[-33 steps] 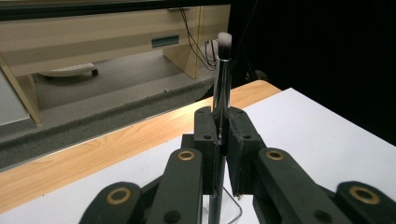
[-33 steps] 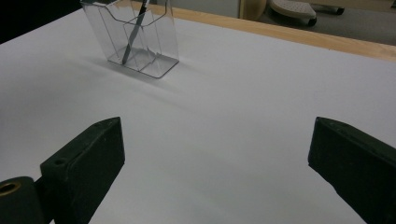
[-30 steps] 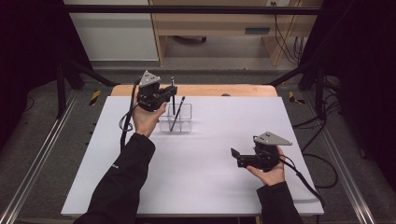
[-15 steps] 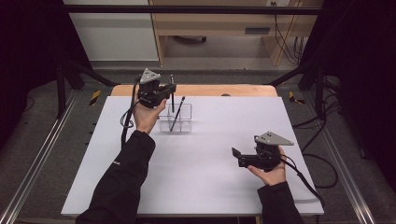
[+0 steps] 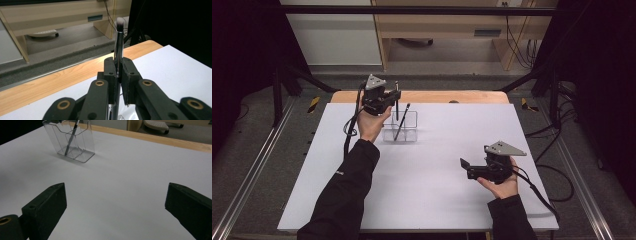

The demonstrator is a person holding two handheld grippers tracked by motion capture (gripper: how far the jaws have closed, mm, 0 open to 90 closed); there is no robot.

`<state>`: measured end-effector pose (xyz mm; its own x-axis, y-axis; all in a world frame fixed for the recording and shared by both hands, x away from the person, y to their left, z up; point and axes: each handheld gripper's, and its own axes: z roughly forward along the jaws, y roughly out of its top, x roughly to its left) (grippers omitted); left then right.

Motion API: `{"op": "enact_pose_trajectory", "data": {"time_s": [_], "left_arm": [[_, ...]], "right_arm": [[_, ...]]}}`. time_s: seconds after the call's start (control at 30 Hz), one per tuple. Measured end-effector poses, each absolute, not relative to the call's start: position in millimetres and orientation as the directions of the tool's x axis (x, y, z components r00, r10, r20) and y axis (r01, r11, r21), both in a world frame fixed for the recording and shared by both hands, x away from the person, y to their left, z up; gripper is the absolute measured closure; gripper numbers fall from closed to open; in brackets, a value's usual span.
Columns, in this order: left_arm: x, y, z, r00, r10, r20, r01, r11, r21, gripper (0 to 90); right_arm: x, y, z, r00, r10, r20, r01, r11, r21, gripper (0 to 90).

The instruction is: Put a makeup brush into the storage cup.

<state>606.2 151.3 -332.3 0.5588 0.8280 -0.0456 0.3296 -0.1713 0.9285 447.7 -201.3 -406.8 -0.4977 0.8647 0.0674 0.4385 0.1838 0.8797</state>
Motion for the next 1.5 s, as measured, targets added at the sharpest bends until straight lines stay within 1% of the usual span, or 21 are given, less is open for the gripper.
{"op": "enact_pose_trajectory", "data": {"time_s": [0.33, 0.8, 1.5], "left_arm": [[607.6, 145.8, -338.6, 0.560, 0.828, -0.026, 0.332, -0.195, 0.923, 82.9], [606.7, 149.6, -354.1, 0.558, 0.829, -0.038, 0.357, -0.198, 0.913, 83.0], [600.1, 153.4, -371.9, 0.559, 0.827, -0.051, 0.367, -0.192, 0.910, 82.9]], "right_arm": [[447.3, -201.6, -406.2, -0.497, 0.865, 0.069, 0.436, 0.181, 0.881, 4.4], [447.7, -200.8, -407.1, -0.499, 0.864, 0.067, 0.438, 0.185, 0.880, 4.3], [448.0, -199.6, -408.3, -0.501, 0.863, 0.066, 0.440, 0.188, 0.878, 4.4]]}}
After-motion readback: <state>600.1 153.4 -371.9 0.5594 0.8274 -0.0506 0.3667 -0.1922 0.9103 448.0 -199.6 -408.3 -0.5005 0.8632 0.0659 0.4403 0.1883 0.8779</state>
